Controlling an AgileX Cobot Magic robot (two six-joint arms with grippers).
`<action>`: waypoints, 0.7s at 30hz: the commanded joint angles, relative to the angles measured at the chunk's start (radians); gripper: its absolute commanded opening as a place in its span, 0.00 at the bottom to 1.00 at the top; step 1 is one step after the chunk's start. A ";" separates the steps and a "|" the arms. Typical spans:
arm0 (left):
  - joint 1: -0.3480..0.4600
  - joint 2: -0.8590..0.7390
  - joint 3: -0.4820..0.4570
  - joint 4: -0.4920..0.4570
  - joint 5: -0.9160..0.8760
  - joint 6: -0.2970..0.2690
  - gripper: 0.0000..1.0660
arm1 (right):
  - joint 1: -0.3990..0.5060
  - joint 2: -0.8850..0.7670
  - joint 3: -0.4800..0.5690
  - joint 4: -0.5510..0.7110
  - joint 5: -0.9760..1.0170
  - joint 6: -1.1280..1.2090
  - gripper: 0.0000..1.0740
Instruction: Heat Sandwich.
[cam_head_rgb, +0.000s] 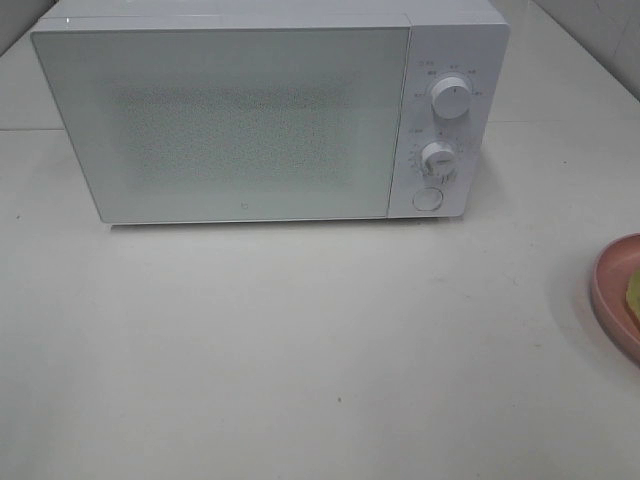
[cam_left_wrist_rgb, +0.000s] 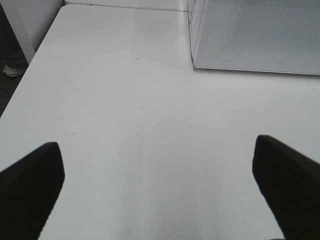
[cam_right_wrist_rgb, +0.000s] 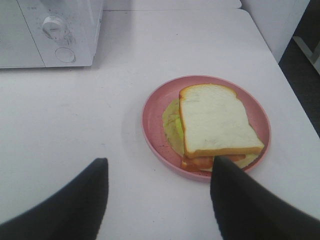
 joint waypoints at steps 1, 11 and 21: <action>0.002 -0.028 0.004 -0.006 -0.004 -0.001 0.92 | -0.006 -0.028 0.000 -0.005 -0.012 -0.010 0.55; 0.002 -0.028 0.004 -0.006 -0.004 -0.001 0.92 | -0.006 -0.028 0.000 -0.005 -0.012 -0.010 0.55; 0.002 -0.028 0.004 -0.006 -0.004 -0.001 0.92 | -0.006 -0.028 0.000 -0.005 -0.012 -0.010 0.55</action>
